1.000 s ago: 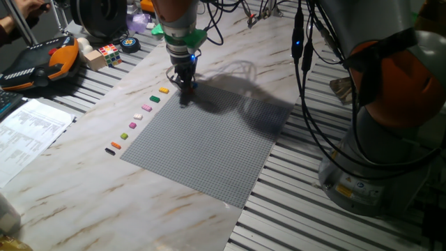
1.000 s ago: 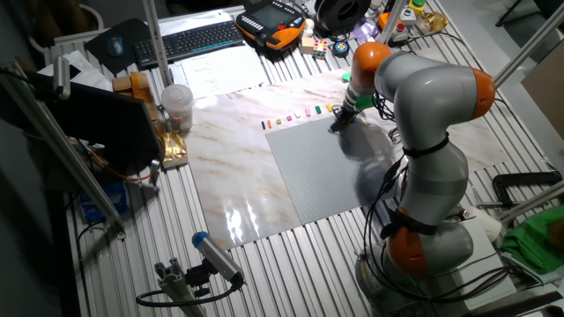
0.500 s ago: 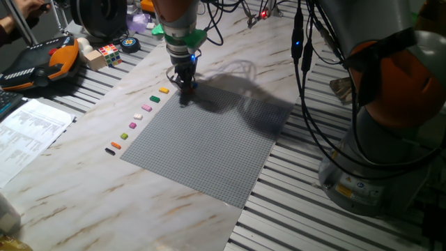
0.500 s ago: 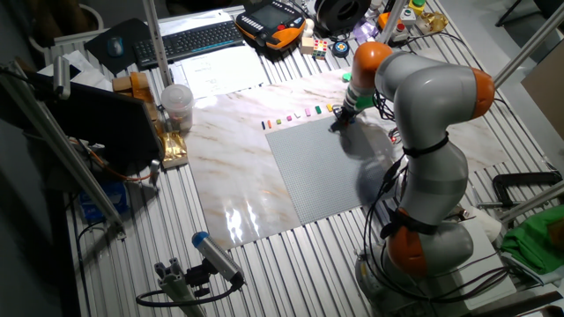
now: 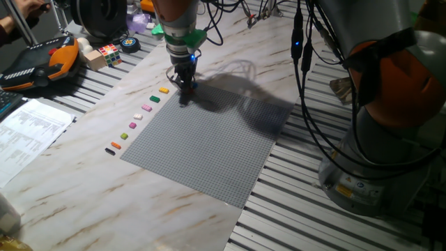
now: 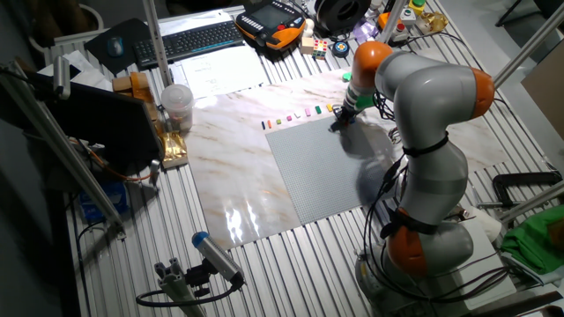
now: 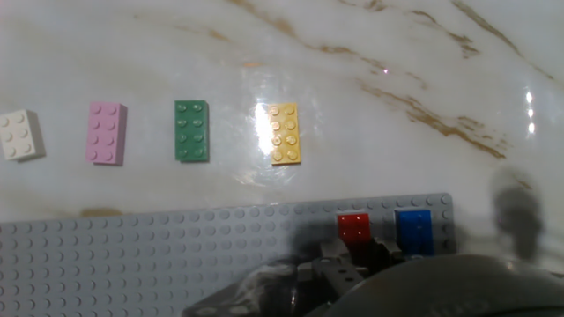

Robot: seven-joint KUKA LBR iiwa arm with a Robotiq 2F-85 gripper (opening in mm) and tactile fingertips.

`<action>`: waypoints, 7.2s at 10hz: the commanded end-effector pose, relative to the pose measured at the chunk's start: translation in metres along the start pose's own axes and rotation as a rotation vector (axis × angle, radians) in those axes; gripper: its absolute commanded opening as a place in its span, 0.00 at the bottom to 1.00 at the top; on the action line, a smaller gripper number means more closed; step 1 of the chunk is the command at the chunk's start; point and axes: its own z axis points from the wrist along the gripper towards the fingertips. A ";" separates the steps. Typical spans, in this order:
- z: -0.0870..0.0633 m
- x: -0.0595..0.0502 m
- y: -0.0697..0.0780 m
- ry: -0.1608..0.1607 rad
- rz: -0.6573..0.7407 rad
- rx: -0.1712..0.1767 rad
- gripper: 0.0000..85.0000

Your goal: Build with small Lego blocks

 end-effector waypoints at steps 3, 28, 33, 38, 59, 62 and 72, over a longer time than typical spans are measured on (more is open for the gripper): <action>-0.001 -0.001 0.000 -0.002 0.002 0.003 0.15; -0.004 -0.057 0.035 -0.023 -0.001 0.010 0.39; 0.001 -0.062 0.037 -0.026 -0.013 0.009 0.36; 0.004 -0.064 0.038 -0.028 -0.014 0.002 0.36; -0.016 -0.002 0.035 0.009 0.010 0.042 0.01; -0.010 -0.003 0.036 0.006 0.006 0.038 0.01; -0.002 -0.003 0.033 0.005 0.004 0.023 0.01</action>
